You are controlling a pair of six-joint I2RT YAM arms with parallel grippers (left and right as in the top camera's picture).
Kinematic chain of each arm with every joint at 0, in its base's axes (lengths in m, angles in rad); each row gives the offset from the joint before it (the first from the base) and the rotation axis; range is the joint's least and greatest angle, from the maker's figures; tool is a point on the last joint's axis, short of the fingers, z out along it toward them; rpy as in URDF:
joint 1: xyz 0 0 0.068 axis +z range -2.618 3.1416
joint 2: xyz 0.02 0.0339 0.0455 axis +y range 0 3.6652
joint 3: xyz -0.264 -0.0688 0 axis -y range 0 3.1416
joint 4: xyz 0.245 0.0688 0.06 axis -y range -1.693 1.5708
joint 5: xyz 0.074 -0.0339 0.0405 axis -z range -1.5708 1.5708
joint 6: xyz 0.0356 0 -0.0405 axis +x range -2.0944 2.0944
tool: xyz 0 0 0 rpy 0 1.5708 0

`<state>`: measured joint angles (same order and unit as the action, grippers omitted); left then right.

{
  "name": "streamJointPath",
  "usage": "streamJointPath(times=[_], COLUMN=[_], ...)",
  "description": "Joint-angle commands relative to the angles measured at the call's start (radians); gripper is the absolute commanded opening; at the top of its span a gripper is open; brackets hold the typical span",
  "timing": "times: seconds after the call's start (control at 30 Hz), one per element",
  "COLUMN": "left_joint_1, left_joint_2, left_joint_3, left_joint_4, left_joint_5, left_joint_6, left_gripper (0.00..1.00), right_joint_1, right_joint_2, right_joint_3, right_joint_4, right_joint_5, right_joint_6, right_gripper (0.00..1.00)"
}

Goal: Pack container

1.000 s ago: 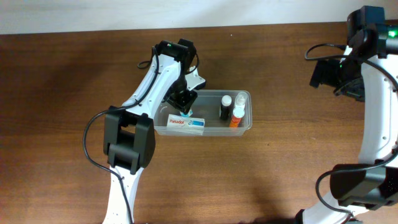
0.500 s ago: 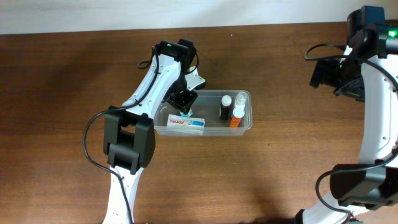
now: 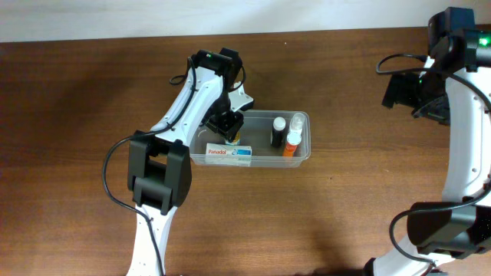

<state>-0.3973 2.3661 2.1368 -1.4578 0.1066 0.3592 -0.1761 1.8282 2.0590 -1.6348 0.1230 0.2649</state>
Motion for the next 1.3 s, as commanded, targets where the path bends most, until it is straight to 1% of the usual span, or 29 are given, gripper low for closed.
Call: streamJointPath(times=[0.0, 0.1, 0.3, 0.33, 0.43, 0.5, 0.53, 0.57, 0.7, 0.8, 0.9, 1.03, 1.2, 1.27], left_joint_1=[-0.004, -0.004, -0.004, -0.005, -0.006, -0.006, -0.006, -0.006, -0.006, -0.006, -0.006, -0.006, -0.006, -0.006], left_joint_2=[0.007, 0.006, -0.002, -0.011, -0.035, -0.052, -0.067, -0.092, -0.195, -0.299, -0.394, -0.521, -0.628, -0.692], left_joint_3=[-0.006, 0.010, 0.142, 0.185, 0.292, 0.356, 0.393, 0.412, 0.421, 0.420, 0.420, 0.420, 0.420, 0.420], left_joint_4=[-0.008, -0.033, -0.117, -0.137, -0.182, -0.215, -0.230, -0.230, -0.230, -0.230, -0.230, -0.230, -0.230, -0.230], left_joint_5=[0.001, 0.001, 0.001, 0.002, 0.001, 0.001, 0.001, 0.000, 0.001, 0.001, 0.002, 0.035, -0.027, -0.041], left_joint_6=[0.012, 0.011, -0.007, -0.010, -0.031, -0.033, -0.035, -0.062, -0.145, -0.247, -0.323, -0.333, -0.332, -0.274], left_gripper=[0.55, 0.56, 0.56, 0.56, 0.61, 0.75, 0.94, 0.99, 0.99, 0.99, 0.99, 0.99, 0.99, 0.99], right_joint_1=[-0.003, -0.003, -0.003, -0.003, -0.003, -0.003, -0.003, -0.003, -0.003, -0.003, -0.003, -0.003, -0.003, -0.003], right_joint_2=[-0.006, -0.006, -0.006, -0.006, -0.006, -0.006, -0.006, -0.006, -0.006, -0.006, -0.006, -0.006, -0.006, -0.006], right_joint_3=[0.013, 0.013, 0.013, 0.013, 0.013, 0.013, 0.013, 0.013, 0.013, 0.013, 0.013, 0.013, 0.013, 0.013], right_joint_4=[0.000, 0.000, 0.000, 0.000, 0.000, 0.000, 0.000, 0.000, 0.000, 0.000, 0.000, 0.000, 0.000, 0.000], right_joint_5=[0.005, 0.005, 0.005, 0.005, 0.005, 0.005, 0.005, 0.005, 0.005, 0.005, 0.005, 0.005, 0.005, 0.005], right_joint_6=[0.002, 0.002, 0.002, 0.002, 0.002, 0.002, 0.002, 0.002, 0.002, 0.002, 0.002, 0.002, 0.002, 0.002], right_gripper=[0.98, 0.98, 0.98, 0.98, 0.98, 0.98, 0.98, 0.98, 0.99, 0.98, 0.98, 0.98, 0.98, 0.98])
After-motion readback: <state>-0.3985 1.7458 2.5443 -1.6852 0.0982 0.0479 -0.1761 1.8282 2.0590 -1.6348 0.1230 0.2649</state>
